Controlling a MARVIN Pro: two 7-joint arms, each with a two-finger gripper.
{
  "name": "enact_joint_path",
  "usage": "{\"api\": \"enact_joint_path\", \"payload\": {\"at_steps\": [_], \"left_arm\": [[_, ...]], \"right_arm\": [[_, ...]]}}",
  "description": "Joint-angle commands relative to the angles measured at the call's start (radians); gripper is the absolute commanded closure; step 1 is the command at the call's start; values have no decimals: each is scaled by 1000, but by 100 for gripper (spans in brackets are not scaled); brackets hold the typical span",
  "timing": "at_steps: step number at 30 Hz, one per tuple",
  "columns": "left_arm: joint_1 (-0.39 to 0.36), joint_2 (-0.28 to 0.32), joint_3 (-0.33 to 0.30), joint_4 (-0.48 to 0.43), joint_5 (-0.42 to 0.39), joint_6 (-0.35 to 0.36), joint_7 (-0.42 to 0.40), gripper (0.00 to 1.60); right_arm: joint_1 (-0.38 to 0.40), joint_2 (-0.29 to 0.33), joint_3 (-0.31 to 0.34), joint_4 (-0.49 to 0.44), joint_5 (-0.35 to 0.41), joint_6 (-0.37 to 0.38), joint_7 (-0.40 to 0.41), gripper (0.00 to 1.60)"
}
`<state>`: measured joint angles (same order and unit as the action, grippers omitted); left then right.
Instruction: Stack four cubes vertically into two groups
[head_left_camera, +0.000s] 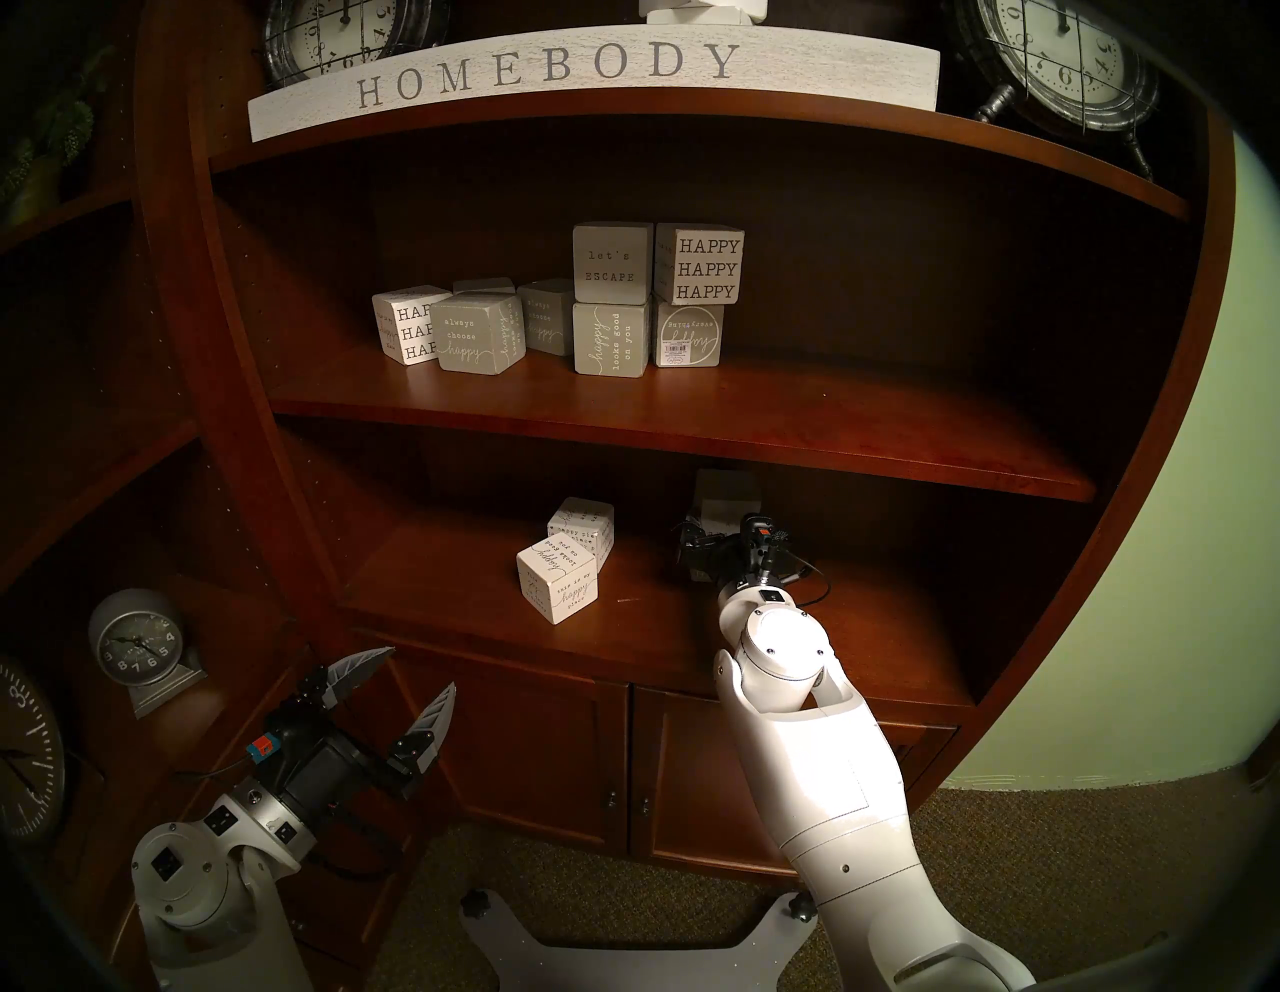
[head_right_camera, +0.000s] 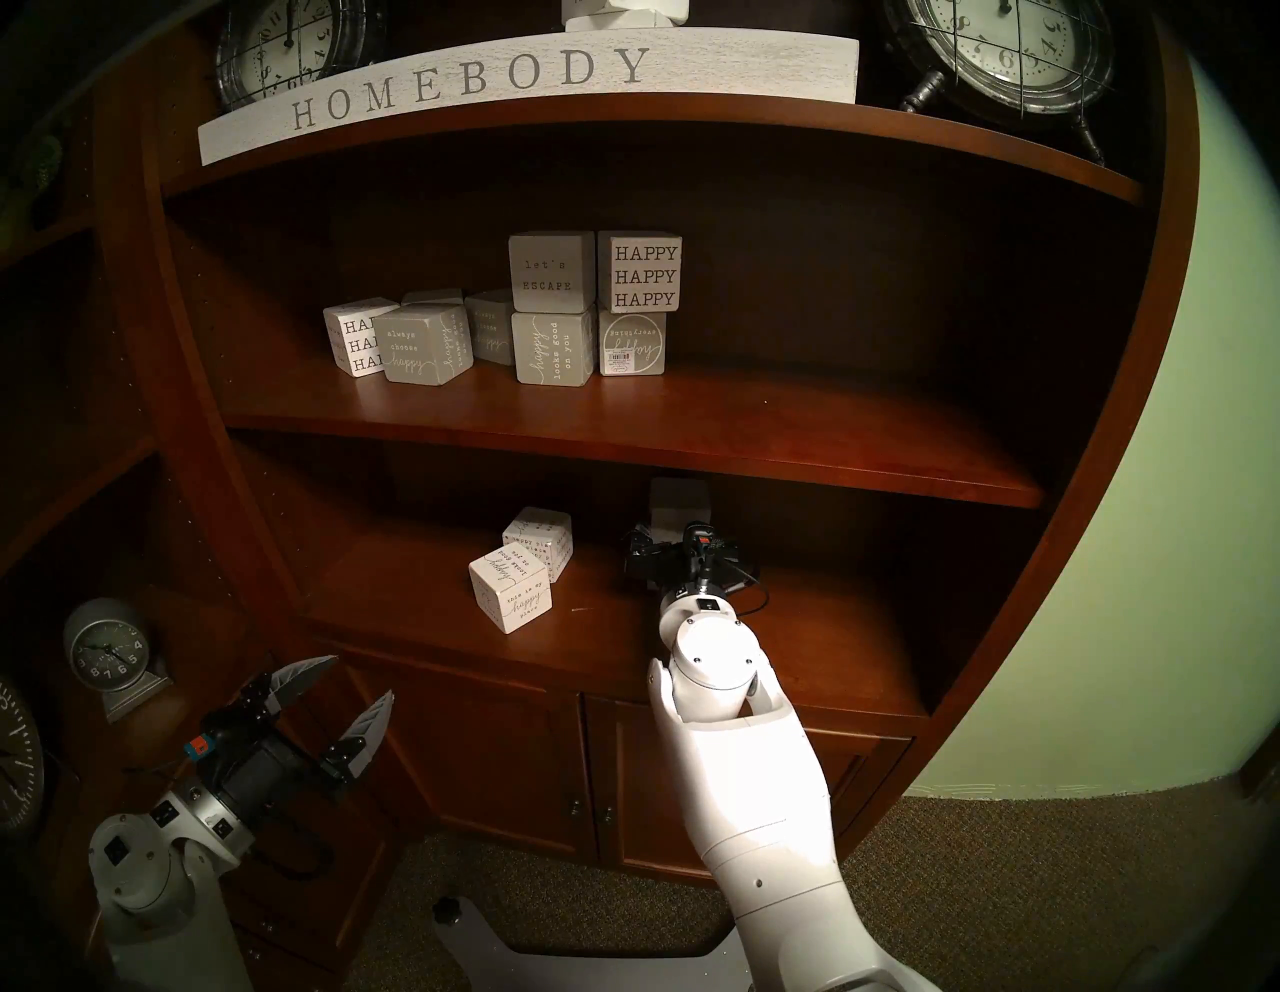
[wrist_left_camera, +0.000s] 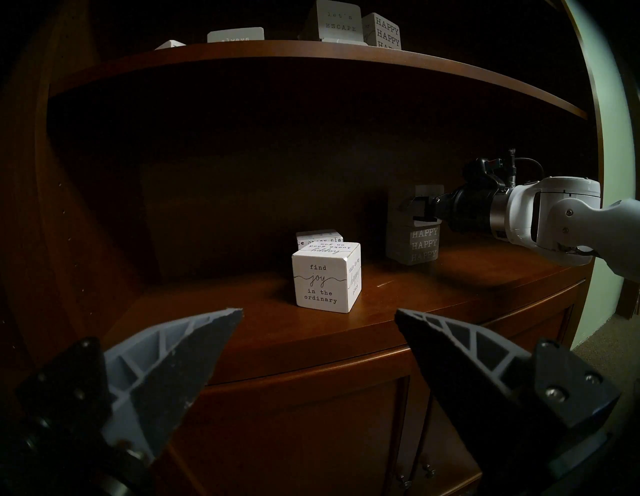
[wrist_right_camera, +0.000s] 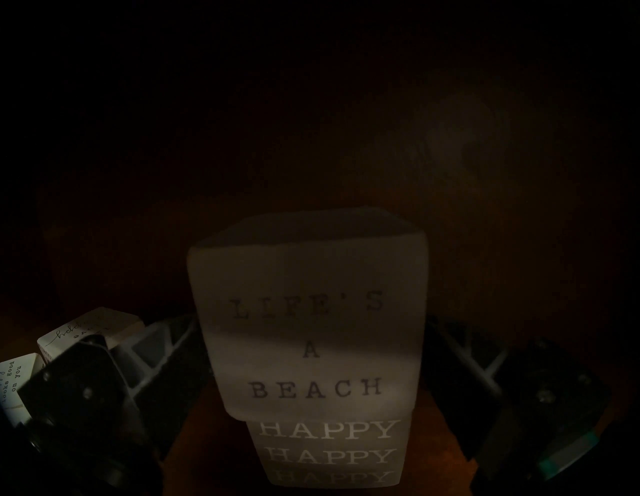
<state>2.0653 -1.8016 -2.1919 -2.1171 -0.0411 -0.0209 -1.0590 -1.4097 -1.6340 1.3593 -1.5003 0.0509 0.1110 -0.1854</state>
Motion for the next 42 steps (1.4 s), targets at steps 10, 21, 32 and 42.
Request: {"api": "enact_joint_path", "payload": {"at_steps": [10, 21, 32, 42], "left_arm": [[3, 2, 2, -16, -3, 1, 1, 0], [3, 3, 2, -16, -3, 1, 1, 0], [2, 3, 2, -16, -3, 1, 1, 0], [2, 3, 2, -16, -3, 0, 1, 0]], "right_arm": [[7, 1, 3, -19, -1, -10, 3, 0], [0, 4, -6, -34, -17, -25, -2, 0], [-3, 3, -13, -54, -28, -24, -4, 0], [-7, 5, -19, -85, -40, -18, -10, 0]]}}
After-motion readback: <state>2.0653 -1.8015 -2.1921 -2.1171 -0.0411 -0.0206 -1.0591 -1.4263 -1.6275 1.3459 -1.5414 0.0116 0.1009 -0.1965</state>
